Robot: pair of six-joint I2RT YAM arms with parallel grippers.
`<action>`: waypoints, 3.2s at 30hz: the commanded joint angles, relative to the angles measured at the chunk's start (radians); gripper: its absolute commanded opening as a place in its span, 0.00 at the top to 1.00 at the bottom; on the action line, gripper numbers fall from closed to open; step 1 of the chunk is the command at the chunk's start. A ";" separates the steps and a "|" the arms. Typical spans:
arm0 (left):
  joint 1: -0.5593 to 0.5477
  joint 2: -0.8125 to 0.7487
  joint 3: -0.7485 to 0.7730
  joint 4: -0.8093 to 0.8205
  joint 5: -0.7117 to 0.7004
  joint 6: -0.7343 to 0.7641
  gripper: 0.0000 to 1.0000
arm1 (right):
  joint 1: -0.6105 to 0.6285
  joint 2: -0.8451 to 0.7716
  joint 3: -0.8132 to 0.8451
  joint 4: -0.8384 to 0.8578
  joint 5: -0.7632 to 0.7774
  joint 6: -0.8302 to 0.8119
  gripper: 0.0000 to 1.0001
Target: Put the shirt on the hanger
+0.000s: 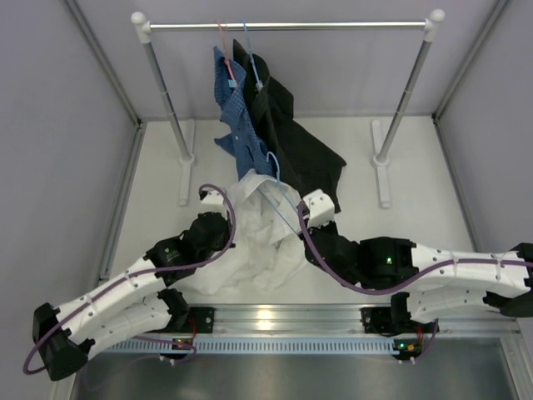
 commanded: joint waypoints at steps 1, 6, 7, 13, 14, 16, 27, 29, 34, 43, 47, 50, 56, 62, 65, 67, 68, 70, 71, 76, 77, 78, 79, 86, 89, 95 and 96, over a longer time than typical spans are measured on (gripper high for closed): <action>-0.005 0.025 0.009 0.031 -0.070 -0.013 0.99 | -0.017 -0.016 0.061 0.068 0.010 -0.011 1.00; 0.000 0.041 0.209 -0.116 -0.208 0.003 1.00 | -0.032 -0.063 0.041 0.097 -0.104 -0.086 1.00; 0.003 0.051 0.269 -0.216 -0.236 0.021 1.00 | -0.034 -0.081 0.014 0.137 -0.157 -0.114 1.00; 0.023 0.152 0.642 -0.392 -0.160 0.141 1.00 | -0.095 -0.198 -0.014 0.227 -0.694 -0.306 1.00; 0.023 0.166 0.668 -0.421 -0.120 0.153 1.00 | -0.095 -0.200 -0.011 0.232 -0.696 -0.314 1.00; 0.023 0.193 0.720 -0.446 -0.002 0.171 1.00 | -0.115 -0.197 -0.008 0.247 -0.677 -0.318 1.00; 0.023 0.203 0.921 -0.619 0.267 0.347 1.00 | -0.460 -0.233 -0.010 0.316 -1.235 -0.404 1.00; 0.023 0.187 0.966 -0.636 0.264 0.369 1.00 | -0.593 -0.223 -0.010 0.316 -1.409 -0.392 1.00; 0.023 0.172 0.994 -0.633 0.255 0.447 1.00 | -0.726 -0.122 0.024 0.316 -1.637 -0.451 1.00; 0.023 0.128 0.975 -0.632 0.330 0.532 1.00 | -0.729 0.112 0.245 0.093 -1.860 -0.831 1.00; 0.023 0.097 0.975 -0.632 0.373 0.532 1.00 | -0.762 0.179 0.312 0.060 -1.947 -0.880 1.00; 0.023 0.098 0.968 -0.633 0.422 0.559 1.00 | -0.769 0.248 0.366 0.074 -2.036 -0.871 1.00; 0.023 0.126 0.983 -0.633 0.336 0.547 1.00 | -0.609 0.114 0.133 0.523 -1.590 -0.592 1.00; 0.023 0.158 1.017 -0.633 0.483 0.547 1.00 | -0.528 -0.034 -0.109 0.936 -1.244 -0.332 1.00; 0.023 0.166 1.012 -0.635 0.509 0.547 1.00 | -0.465 -0.043 -0.158 1.036 -1.138 -0.294 1.00; 0.023 0.173 1.006 -0.636 0.476 0.546 1.00 | -0.404 -0.031 -0.160 1.036 -1.023 -0.311 1.00; 0.023 0.177 1.003 -0.635 0.468 0.544 1.00 | -0.384 -0.028 -0.159 1.031 -0.987 -0.327 1.00; 0.023 0.181 1.011 -0.635 0.454 0.546 1.00 | -0.318 -0.028 -0.169 1.047 -0.873 -0.341 1.00; 0.023 0.184 1.014 -0.635 0.433 0.546 1.00 | -0.298 -0.031 -0.197 1.085 -0.831 -0.344 1.00; 0.023 0.200 1.050 -0.635 0.478 0.544 1.00 | -0.158 -0.057 -0.298 1.226 -0.572 -0.346 1.00; 0.023 0.203 1.063 -0.635 0.502 0.546 1.00 | -0.143 -0.054 -0.300 1.235 -0.532 -0.352 1.00; 0.023 0.209 1.069 -0.635 0.526 0.546 1.00 | -0.094 -0.046 -0.301 1.266 -0.442 -0.364 1.00; 0.023 0.216 1.073 -0.636 0.581 0.546 1.00 | -0.072 -0.045 -0.306 1.281 -0.404 -0.383 1.00; 0.023 0.187 1.038 -0.635 0.704 0.566 1.00 | 0.086 -0.032 -0.306 1.343 -0.162 -0.507 1.00; 0.023 0.178 1.008 -0.635 0.584 0.549 0.92 | 0.106 -0.057 -0.318 1.332 -0.211 -0.515 1.00; 0.023 0.180 0.997 -0.633 0.526 0.546 0.83 | 0.104 -0.129 -0.416 1.407 -0.260 -0.541 1.00; 0.023 0.175 1.001 -0.632 0.534 0.547 0.75 | 0.104 -0.140 -0.433 1.448 -0.281 -0.545 1.00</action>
